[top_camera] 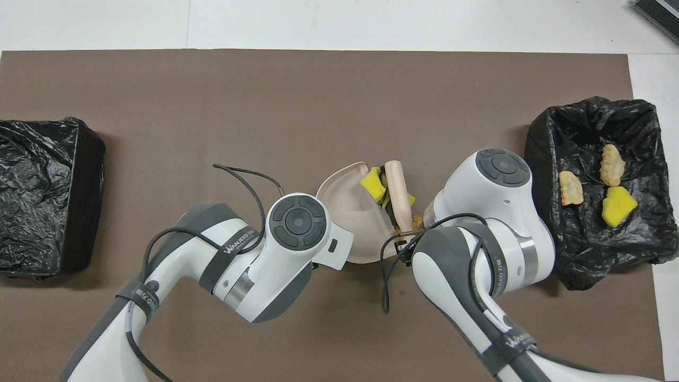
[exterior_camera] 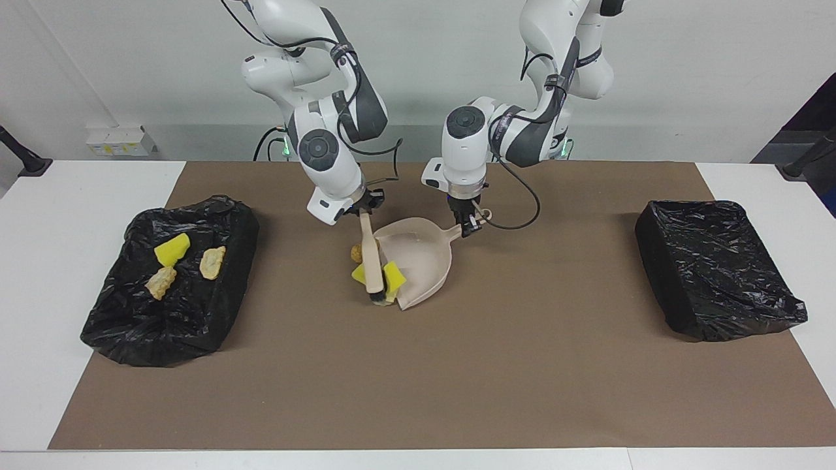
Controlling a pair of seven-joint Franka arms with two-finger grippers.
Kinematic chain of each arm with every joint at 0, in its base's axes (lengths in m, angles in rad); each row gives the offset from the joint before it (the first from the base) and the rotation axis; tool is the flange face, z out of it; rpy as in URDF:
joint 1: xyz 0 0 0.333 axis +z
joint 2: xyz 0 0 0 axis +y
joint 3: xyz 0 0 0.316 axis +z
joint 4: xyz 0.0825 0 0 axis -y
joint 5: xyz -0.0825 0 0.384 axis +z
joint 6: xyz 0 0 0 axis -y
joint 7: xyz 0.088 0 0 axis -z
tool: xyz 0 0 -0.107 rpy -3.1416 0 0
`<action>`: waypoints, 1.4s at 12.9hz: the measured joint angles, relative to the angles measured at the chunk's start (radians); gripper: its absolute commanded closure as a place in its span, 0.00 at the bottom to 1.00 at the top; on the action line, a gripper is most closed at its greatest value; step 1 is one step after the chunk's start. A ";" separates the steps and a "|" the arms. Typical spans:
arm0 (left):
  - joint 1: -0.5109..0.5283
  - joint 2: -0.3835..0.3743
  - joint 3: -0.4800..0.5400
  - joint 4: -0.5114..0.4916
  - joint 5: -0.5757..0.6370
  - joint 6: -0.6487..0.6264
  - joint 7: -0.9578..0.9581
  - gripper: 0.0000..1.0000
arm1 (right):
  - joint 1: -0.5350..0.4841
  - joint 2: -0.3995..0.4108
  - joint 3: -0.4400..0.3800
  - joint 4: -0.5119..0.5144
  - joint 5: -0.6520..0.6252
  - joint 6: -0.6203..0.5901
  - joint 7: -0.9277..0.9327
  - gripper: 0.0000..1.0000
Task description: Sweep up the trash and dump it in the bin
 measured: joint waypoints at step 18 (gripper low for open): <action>0.004 -0.022 0.012 -0.064 0.000 0.083 0.136 1.00 | 0.031 -0.051 -0.003 -0.099 0.098 0.073 -0.029 1.00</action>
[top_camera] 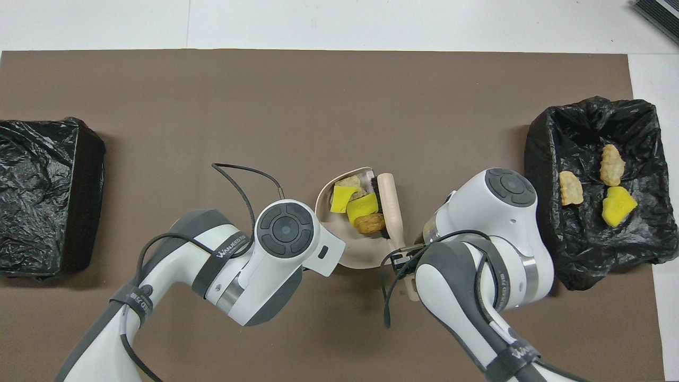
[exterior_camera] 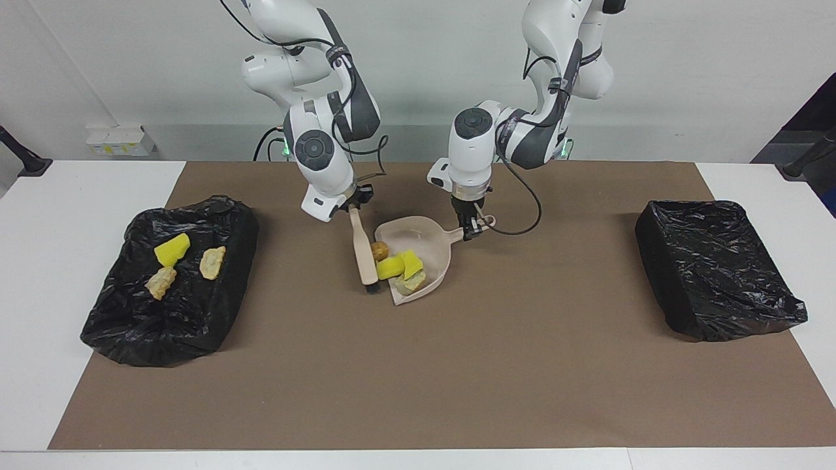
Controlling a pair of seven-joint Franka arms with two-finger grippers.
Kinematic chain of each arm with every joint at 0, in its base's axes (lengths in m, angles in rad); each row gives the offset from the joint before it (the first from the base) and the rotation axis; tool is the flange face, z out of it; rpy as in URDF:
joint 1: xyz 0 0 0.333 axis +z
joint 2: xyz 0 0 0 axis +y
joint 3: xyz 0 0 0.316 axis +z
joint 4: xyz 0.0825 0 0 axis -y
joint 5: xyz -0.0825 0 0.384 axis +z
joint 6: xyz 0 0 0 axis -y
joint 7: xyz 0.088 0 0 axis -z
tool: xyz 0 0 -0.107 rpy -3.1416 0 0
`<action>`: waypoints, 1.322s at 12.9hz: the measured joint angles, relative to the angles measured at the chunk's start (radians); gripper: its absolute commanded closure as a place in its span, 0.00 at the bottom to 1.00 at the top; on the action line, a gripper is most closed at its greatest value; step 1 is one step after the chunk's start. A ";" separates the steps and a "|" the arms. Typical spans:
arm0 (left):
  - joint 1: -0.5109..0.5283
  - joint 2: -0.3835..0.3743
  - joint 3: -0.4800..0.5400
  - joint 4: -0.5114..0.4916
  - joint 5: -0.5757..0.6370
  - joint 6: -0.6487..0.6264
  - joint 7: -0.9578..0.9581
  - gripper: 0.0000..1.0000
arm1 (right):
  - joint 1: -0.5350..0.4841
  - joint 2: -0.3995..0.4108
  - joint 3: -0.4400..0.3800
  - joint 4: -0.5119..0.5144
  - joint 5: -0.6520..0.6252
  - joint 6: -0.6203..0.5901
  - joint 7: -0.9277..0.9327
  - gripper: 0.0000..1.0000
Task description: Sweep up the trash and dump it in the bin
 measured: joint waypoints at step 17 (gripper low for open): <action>0.286 -0.126 0.012 0.012 0.001 -0.035 0.494 1.00 | 0.131 -0.322 0.008 -0.232 -0.208 -0.085 0.372 1.00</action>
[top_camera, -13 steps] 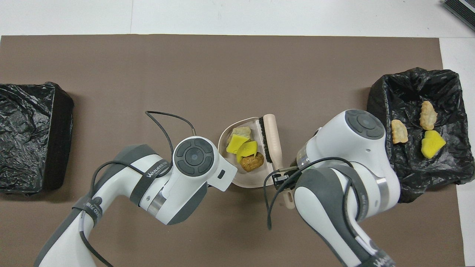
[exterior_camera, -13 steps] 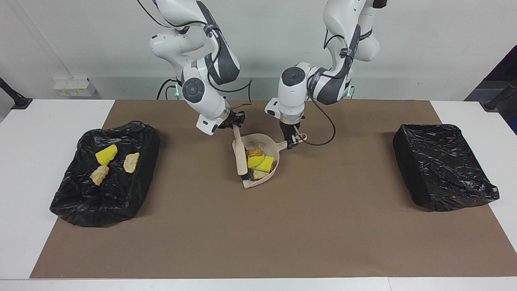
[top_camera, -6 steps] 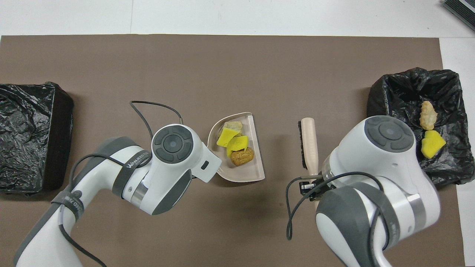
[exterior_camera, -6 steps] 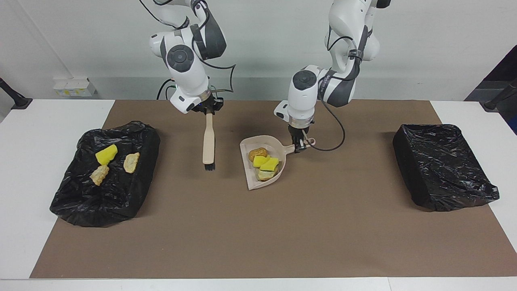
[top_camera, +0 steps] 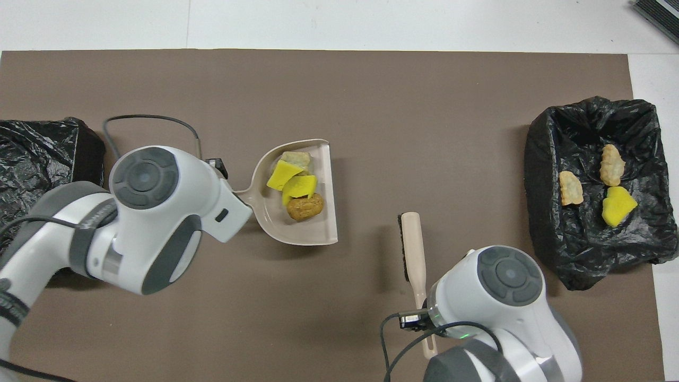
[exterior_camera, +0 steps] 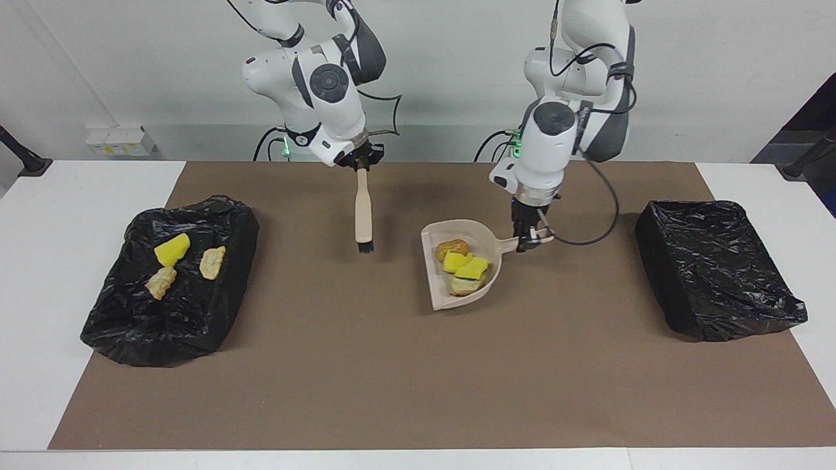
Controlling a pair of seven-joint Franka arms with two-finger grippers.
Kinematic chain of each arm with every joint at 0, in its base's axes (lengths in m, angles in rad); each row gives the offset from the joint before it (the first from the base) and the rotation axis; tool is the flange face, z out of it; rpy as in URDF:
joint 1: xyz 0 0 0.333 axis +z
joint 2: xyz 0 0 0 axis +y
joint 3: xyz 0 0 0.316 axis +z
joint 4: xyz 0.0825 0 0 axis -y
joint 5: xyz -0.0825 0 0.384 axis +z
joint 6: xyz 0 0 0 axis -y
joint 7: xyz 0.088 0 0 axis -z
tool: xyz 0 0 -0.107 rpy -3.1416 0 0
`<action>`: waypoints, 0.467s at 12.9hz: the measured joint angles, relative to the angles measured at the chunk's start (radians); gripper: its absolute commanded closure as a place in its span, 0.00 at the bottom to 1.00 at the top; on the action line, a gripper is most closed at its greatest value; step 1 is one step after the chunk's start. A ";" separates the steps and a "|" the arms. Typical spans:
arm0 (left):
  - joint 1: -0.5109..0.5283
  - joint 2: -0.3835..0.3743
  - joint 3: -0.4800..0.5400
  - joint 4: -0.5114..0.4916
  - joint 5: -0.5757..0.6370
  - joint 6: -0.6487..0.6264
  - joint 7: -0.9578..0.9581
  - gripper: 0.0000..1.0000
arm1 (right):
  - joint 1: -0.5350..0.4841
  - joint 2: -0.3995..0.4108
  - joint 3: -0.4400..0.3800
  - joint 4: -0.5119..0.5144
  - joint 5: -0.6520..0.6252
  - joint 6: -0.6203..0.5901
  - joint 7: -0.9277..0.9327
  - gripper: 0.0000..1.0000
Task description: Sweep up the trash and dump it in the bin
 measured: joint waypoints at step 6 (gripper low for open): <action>0.312 -0.117 0.007 0.045 0.000 -0.184 0.203 1.00 | 0.171 0.028 0.004 -0.047 0.041 0.105 0.168 1.00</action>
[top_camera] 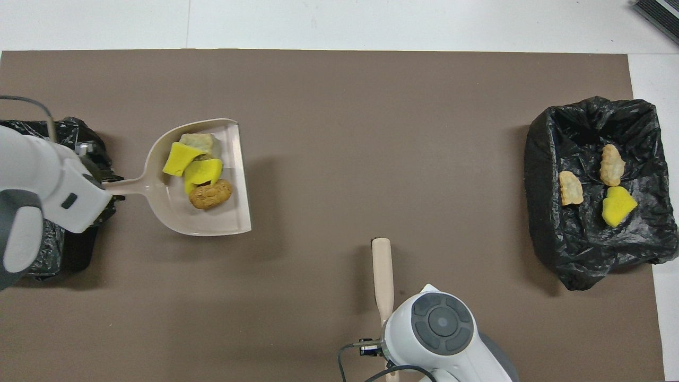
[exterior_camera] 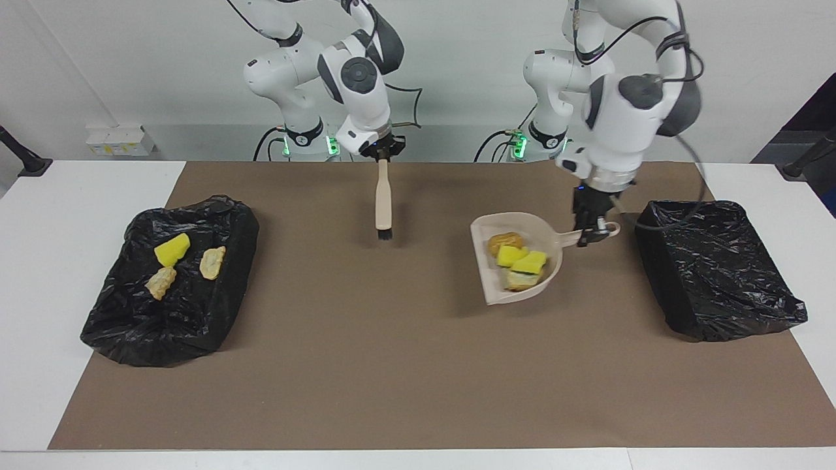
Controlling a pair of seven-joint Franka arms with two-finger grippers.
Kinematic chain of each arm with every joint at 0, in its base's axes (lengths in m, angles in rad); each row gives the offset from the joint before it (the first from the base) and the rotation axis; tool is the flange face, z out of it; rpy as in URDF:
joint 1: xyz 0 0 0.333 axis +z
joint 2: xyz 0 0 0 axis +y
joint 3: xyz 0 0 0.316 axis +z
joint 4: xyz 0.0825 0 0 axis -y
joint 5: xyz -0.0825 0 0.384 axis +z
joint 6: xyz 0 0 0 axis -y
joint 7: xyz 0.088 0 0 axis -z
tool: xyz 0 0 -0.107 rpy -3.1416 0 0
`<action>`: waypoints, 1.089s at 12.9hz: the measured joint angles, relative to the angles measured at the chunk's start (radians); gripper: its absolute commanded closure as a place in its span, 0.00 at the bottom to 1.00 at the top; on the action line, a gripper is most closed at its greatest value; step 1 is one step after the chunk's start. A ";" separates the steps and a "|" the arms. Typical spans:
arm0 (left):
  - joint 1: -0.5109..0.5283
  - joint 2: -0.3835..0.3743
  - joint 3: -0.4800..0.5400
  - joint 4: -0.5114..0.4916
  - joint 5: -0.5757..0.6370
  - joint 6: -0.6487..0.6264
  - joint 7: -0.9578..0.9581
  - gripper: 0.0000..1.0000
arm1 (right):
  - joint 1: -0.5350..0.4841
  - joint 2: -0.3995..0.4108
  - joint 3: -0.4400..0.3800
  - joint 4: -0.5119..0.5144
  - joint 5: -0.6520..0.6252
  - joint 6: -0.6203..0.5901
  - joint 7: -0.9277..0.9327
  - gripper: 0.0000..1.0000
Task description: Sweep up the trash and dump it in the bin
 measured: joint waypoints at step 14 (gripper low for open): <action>0.592 0.133 0.005 0.323 0.023 -0.032 0.218 1.00 | 0.040 0.087 -0.007 -0.032 0.010 0.181 -0.054 0.00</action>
